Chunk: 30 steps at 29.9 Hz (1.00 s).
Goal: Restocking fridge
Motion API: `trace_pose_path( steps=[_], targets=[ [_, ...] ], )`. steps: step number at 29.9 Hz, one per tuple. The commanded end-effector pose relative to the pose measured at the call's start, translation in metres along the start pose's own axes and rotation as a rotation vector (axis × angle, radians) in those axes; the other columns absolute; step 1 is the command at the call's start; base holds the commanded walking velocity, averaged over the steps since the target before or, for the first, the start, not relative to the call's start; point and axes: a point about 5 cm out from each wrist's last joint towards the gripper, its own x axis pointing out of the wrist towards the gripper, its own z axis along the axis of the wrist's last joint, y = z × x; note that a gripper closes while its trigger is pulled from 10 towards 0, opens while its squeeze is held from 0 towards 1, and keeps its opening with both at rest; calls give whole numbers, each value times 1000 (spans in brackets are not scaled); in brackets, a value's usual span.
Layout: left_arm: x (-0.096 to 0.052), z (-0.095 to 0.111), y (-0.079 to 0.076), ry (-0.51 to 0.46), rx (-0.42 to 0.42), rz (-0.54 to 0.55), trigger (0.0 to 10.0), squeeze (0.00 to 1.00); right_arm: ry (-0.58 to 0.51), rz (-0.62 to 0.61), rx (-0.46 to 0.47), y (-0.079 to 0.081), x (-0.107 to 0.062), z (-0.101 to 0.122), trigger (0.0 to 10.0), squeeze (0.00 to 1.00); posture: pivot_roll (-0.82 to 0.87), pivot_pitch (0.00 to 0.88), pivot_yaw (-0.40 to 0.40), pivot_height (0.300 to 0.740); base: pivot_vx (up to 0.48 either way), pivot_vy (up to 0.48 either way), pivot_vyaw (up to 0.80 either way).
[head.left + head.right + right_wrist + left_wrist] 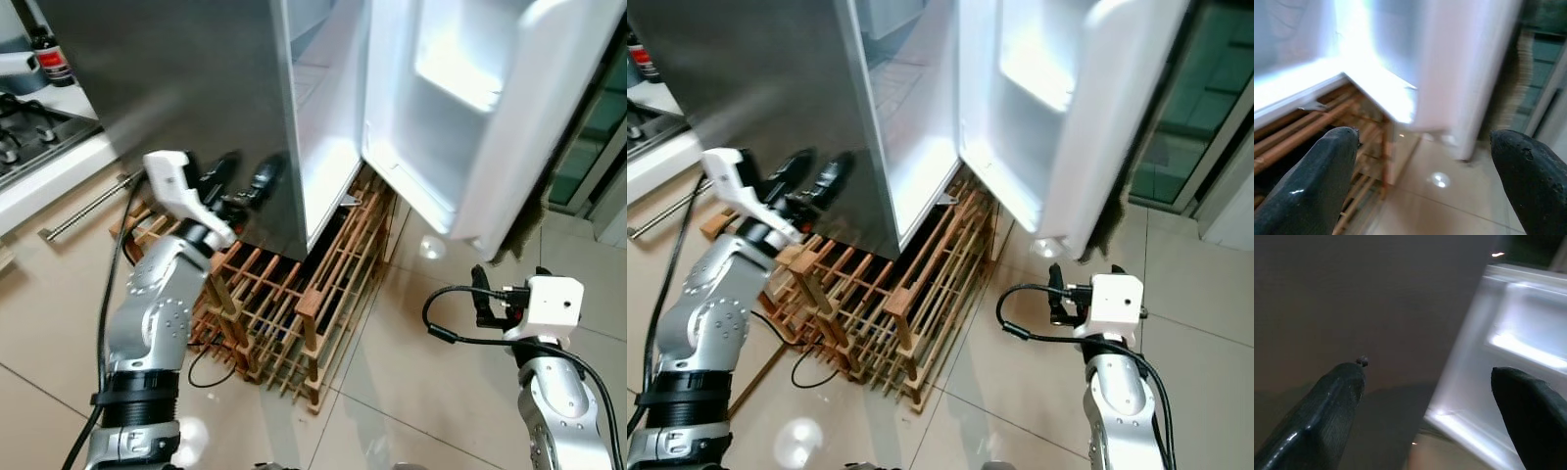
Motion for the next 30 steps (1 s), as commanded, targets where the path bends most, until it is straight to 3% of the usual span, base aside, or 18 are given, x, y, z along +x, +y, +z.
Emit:
trace_pose_path(
  steps=[1, 2, 4, 5, 8, 13, 18, 30],
  targets=[
    [-28, -4, 41, 35, 77, 292, 10000, 0, -6, 18, 15, 0, 8, 2, 10000, 0, -70, 0, 53, 740, 0, 0, 0],
    [-44, -7, 55, 59, 124, 412, 10000, 0, -11, 27, 20, 1, 12, 4, 10000, 0, -70, 0, 53, 740, 0, 0, 0],
    [-52, -9, 56, 76, 165, 449, 10000, 0, -15, 38, 21, 1, 17, 6, 10000, 0, -55, 0, 36, 740, 0, 0, 369],
    [-52, -12, 50, 87, 188, 441, 10000, 0, -20, 56, 17, 3, 22, 9, 10000, 0, -48, 0, 28, 740, 0, -480, 694],
    [-52, -12, 50, 87, 188, 441, 10000, 0, -20, 56, 17, 3, 22, 9, 10000, 0, -48, 0, 28, 740, 0, -480, 694],
    [-37, -22, 27, 119, 215, 434, 10000, 0, -57, 79, 16, 10, 40, 22, 10000, 0, -45, 0, 29, 740, 0, -480, 657],
    [-34, -25, 22, 136, 270, 443, 10000, 0, -63, 97, 24, 15, 40, 22, 10000, 0, -56, 0, 33, 740, 0, -480, 619],
    [-23, -31, 15, 164, 241, 458, 10000, 0, -55, 115, 26, 19, 42, 19, 10000, 0, -61, 0, 39, 740, 0, -480, 605]
  ],
)
